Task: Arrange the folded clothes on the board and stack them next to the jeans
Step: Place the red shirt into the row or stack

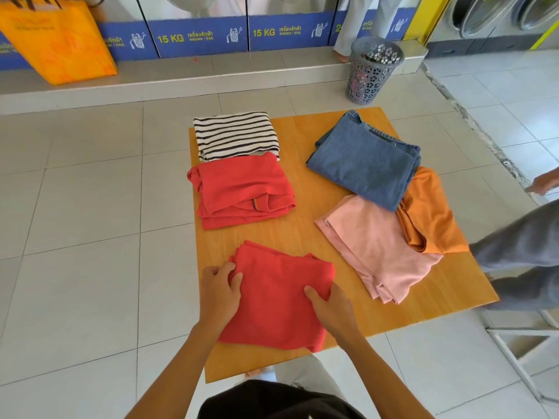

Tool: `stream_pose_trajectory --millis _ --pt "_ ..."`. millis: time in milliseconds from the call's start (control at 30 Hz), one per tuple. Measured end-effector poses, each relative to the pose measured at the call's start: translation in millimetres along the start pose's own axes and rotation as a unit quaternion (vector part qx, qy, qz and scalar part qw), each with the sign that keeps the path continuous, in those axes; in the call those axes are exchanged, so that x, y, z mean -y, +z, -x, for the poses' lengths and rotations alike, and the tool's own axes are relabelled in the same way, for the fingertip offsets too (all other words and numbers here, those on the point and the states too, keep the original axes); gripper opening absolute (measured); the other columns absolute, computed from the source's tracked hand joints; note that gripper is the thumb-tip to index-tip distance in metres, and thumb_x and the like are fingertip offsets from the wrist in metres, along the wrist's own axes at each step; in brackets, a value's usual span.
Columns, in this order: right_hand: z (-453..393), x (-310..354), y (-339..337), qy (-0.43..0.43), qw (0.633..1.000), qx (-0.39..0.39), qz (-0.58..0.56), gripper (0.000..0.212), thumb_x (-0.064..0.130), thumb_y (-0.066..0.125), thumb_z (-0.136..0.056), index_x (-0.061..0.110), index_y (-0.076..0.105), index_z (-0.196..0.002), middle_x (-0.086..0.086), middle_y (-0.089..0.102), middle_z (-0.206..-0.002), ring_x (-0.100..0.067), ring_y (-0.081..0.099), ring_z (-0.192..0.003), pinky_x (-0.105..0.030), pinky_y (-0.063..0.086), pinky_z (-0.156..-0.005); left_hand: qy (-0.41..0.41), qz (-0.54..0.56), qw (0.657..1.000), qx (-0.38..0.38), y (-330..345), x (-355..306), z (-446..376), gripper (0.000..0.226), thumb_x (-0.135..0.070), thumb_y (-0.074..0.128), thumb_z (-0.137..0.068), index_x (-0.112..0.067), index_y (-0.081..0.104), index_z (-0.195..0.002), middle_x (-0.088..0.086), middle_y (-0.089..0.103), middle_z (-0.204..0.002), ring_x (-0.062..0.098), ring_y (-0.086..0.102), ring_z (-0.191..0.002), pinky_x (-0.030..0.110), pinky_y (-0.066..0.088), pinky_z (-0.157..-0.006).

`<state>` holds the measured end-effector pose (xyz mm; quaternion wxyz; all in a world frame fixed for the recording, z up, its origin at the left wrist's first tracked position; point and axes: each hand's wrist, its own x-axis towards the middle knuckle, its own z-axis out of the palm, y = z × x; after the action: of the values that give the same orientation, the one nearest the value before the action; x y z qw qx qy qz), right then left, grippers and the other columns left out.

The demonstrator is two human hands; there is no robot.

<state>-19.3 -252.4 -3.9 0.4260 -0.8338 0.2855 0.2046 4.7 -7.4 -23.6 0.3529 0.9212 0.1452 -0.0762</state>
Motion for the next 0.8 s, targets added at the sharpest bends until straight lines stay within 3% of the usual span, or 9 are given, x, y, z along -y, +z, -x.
stream_pose_trajectory --millis 133,200,300,433,500,600,633,733,800 --pt "1.0 1.8 2.8 0.024 0.996 0.039 -0.072 0.05 0.062 0.061 -0.085 0.026 0.05 -0.117 0.011 0.063 -0.106 -0.01 0.062 -0.094 -0.034 0.054 -0.078 -0.034 0.049 0.998 -0.006 3.6 -10.8 -2.8 0.025 -0.037 0.049 -0.1 -0.02 0.053 -0.118 0.004 0.057 -0.106 0.018 0.058 -0.091 0.024 0.044 -0.071" --pt "-0.1 5.6 3.7 0.029 0.995 0.046 -0.083 0.05 0.062 0.061 -0.085 0.029 0.045 -0.119 0.014 0.059 -0.105 -0.009 0.06 -0.094 -0.036 0.053 -0.08 -0.08 0.083 0.993 -0.003 3.9 -18.0 -4.6 0.04 -0.048 0.053 -0.095 -0.016 0.047 -0.12 -0.001 0.059 -0.103 0.023 0.064 -0.094 0.023 0.044 -0.066" --pt "-5.9 14.3 1.4 0.007 0.996 0.048 -0.075 0.048 0.057 0.053 -0.094 0.025 0.044 -0.129 0.017 0.055 -0.104 -0.007 0.056 -0.092 -0.033 0.047 -0.081 -0.137 0.126 0.981 0.05 0.8 -25.3 -8.5 0.074 -0.066 0.053 -0.088 -0.012 0.04 -0.137 -0.009 0.054 -0.111 0.02 0.063 -0.1 0.03 0.049 -0.079" --pt "-16.3 38.5 -12.0 -0.045 0.995 0.064 -0.062 0.035 0.054 0.041 -0.1 0.031 0.053 -0.125 0.013 0.062 -0.116 0.004 0.055 -0.092 -0.025 0.043 -0.074 -0.125 0.167 0.972 0.113 -12.5 -28.0 -16.3 0.064 -0.078 0.038 -0.085 -0.03 0.059 -0.122 -0.016 0.064 -0.103 0.01 0.063 -0.094 0.033 0.052 -0.082" --pt "-22.0 59.1 -20.4 -0.071 0.993 0.072 -0.064 0.037 0.054 0.041 -0.101 0.032 0.054 -0.127 0.017 0.062 -0.117 0.004 0.056 -0.097 -0.022 0.043 -0.077 -0.123 0.2 0.968 0.086 -23.1 -27.5 -24.0 0.063 -0.081 0.037 -0.082 -0.038 0.055 -0.125 -0.021 0.061 -0.105 0.012 0.062 -0.101 0.033 0.05 -0.084" --pt "-36.9 95.4 -27.0 -0.117 0.987 0.077 -0.081 0.045 0.046 0.042 -0.103 0.025 0.049 -0.143 0.015 0.055 -0.128 -0.007 0.052 -0.118 -0.031 0.04 -0.102 -0.131 0.207 0.969 0.039 -35.4 -27.5 -41.0 0.068 -0.078 0.038 -0.086 -0.032 0.05 -0.134 -0.009 0.061 -0.121 0.021 0.06 -0.112 0.043 0.05 -0.096" --pt "-44.8 106.6 -26.3 -0.124 0.987 0.076 -0.074 0.046 0.045 0.043 -0.103 0.021 0.05 -0.142 0.011 0.057 -0.127 -0.011 0.053 -0.121 -0.033 0.04 -0.104 -0.134 0.201 0.97 0.025 -37.6 -27.7 -47.9 0.071 -0.077 0.037 -0.087 -0.029 0.048 -0.138 -0.004 0.06 -0.127 0.024 0.059 -0.115 0.047 0.049 -0.099" --pt "-72.1 133.1 -18.7 -0.125 0.99 0.065 -0.021 0.05 0.048 0.043 -0.102 0.013 0.058 -0.134 0.001 0.063 -0.116 -0.023 0.057 -0.119 -0.032 0.042 -0.091 -0.139 0.181 0.973 -0.006 -39.4 -27.9 -69.3 0.075 -0.074 0.034 -0.09 -0.022 0.043 -0.144 0.004 0.058 -0.135 0.029 0.057 -0.12 0.051 0.047 -0.102" --pt "-91.6 144.5 -9.3 -0.116 0.991 0.072 0.004 0.054 0.047 0.041 -0.102 0.011 0.054 -0.14 -0.008 0.061 -0.133 -0.027 0.054 -0.125 -0.033 0.04 -0.095 -0.14 0.158 0.977 -0.016 -37.8 -27.4 -83.6 0.075 -0.072 0.033 -0.092 -0.021 0.04 -0.146 0.006 0.056 -0.138 0.031 0.056 -0.122 0.053 0.046 -0.103"
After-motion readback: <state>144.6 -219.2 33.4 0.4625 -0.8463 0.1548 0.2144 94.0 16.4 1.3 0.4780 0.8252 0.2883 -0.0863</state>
